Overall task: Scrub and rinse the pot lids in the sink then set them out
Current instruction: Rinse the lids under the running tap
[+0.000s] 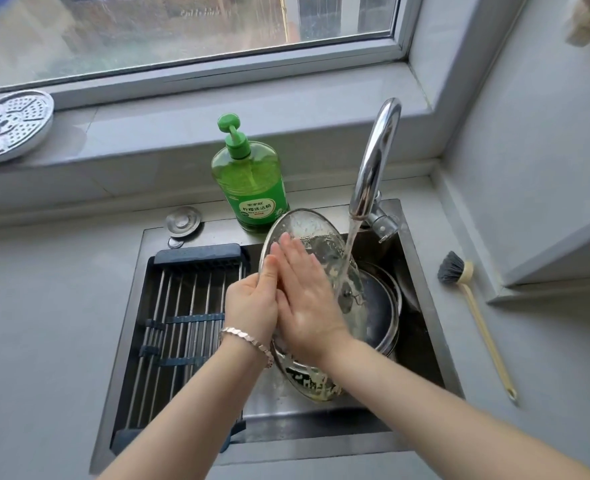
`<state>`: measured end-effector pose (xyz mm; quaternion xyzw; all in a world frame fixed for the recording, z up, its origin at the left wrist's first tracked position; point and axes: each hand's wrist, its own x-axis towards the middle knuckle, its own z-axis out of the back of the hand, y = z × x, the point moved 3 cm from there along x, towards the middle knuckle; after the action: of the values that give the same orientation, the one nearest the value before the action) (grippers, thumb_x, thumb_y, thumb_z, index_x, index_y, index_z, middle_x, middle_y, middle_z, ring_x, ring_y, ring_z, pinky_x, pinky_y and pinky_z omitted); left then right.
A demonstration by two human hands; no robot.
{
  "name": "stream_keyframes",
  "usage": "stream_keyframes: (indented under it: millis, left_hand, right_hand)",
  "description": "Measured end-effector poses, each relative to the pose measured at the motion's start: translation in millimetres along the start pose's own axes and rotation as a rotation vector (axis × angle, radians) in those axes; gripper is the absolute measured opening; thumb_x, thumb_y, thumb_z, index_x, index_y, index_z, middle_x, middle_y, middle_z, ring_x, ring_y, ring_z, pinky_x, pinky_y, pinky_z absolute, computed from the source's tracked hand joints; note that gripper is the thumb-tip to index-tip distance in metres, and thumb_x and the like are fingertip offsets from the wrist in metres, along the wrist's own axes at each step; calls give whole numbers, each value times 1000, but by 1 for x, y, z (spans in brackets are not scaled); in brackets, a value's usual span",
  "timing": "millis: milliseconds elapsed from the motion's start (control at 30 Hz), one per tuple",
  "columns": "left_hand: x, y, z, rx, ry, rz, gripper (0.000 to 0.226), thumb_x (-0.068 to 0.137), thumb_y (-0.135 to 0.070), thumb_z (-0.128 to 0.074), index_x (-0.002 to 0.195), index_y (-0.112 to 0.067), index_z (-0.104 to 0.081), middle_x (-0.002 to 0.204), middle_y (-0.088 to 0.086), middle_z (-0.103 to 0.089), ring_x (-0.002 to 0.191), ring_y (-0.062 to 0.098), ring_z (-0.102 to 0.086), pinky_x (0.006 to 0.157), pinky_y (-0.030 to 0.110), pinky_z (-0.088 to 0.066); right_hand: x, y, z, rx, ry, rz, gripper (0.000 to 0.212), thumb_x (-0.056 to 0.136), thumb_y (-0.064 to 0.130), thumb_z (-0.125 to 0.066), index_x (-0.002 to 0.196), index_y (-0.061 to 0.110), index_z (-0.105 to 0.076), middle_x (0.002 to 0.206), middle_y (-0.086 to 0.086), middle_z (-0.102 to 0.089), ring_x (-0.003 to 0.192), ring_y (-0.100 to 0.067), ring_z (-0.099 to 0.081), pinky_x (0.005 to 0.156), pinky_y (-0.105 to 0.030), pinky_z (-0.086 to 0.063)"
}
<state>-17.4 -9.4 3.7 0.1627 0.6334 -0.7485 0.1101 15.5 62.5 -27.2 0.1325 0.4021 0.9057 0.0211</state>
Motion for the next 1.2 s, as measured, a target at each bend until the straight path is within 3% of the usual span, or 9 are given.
stream_keyframes:
  millis: [133,300,467,633,767,933,1000,1067,1200]
  left_hand:
    - [-9,1,-5,-108,96,47,38,93,-28,-48,73,-2,-68,60,12,-69,53,21,-67,49,30,-57]
    - [-6,4,1,-81,-10,52,45,91,-33,-51,61,1,-59,51,6,-59,49,19,-54,45,24,-46]
    - [-10,5,0,-183,3,100,38,93,-30,-50,71,-3,-66,55,8,-68,48,19,-65,44,25,-55]
    - [-7,10,7,-131,-115,96,40,90,-35,-54,64,-4,-59,50,1,-60,46,12,-54,41,16,-45]
    - [-15,6,0,-179,-5,78,39,94,-29,-48,71,-4,-66,55,7,-68,48,17,-66,44,26,-54]
    - [-17,7,2,-150,-7,66,39,91,-30,-51,71,1,-65,55,7,-67,51,21,-66,49,31,-57]
    - [-19,7,1,-181,23,73,39,86,-33,-53,76,2,-66,60,14,-69,50,22,-66,49,34,-58]
    - [-23,6,2,-191,41,50,43,75,-39,-57,79,3,-66,69,21,-70,57,29,-68,55,39,-59]
    - [-27,7,6,-253,24,31,42,70,-38,-57,78,3,-65,70,23,-69,57,30,-68,56,40,-59]
  right_hand:
    - [33,-35,16,57,78,-400,68,87,48,-7,149,21,-2,158,3,5,142,-4,10,112,-25,9]
    - [10,1,4,11,131,45,63,91,41,-10,147,13,-17,154,4,-6,143,-6,0,117,-27,4]
    - [21,-30,9,-21,240,-235,62,93,44,-10,149,18,1,157,2,8,142,-5,12,119,-37,0]
    - [-3,-1,-5,-44,284,111,62,93,40,-14,148,15,-7,157,-1,-1,143,-7,7,118,-28,6]
    - [28,-28,6,-30,272,-280,59,99,44,-13,149,19,2,158,-1,9,143,-9,13,118,-35,6]
    - [24,-8,9,-34,266,-14,67,92,48,-8,149,14,-6,157,0,-2,144,-11,4,117,-29,3]
    - [38,-43,8,10,231,-256,63,95,43,-9,143,8,-26,151,-5,-25,142,-22,-15,115,-36,-14]
    - [48,-90,5,145,187,-562,59,94,43,-12,120,3,-46,124,-12,-50,123,-29,-42,105,-42,-33]
    - [33,-145,-4,319,238,-950,76,89,60,-13,133,4,-38,139,-12,-41,129,-25,-36,113,-49,-23]
